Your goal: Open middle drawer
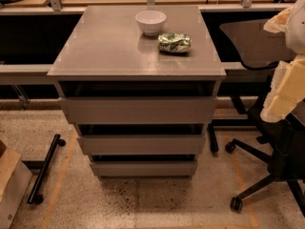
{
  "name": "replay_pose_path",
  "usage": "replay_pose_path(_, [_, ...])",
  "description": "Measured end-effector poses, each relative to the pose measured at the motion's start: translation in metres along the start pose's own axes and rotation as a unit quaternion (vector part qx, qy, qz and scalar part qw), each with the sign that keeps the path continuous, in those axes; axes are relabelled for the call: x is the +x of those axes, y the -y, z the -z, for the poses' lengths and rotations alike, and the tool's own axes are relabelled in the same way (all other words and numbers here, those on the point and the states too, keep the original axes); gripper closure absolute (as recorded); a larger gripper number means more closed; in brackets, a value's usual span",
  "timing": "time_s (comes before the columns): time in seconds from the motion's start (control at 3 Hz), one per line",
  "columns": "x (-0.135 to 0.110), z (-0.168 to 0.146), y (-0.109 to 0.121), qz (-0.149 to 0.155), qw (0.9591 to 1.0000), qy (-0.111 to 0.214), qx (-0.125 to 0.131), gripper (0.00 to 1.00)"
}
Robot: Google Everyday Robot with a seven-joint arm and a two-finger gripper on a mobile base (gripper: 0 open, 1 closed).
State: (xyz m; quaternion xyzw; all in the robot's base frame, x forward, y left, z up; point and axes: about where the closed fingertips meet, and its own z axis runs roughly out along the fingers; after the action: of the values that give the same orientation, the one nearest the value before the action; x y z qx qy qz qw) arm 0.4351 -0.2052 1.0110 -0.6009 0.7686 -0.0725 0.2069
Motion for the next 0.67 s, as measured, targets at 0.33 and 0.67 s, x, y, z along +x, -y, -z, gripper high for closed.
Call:
replay_pose_path(0.33, [0.0, 0.0, 0.0, 0.0, 1.0, 0.0, 0.0, 0.0])
replay_pose_path(0.67, [0.001, -0.018, 0.003, -0.004, 1.0, 0.003, 0.007, 0.0])
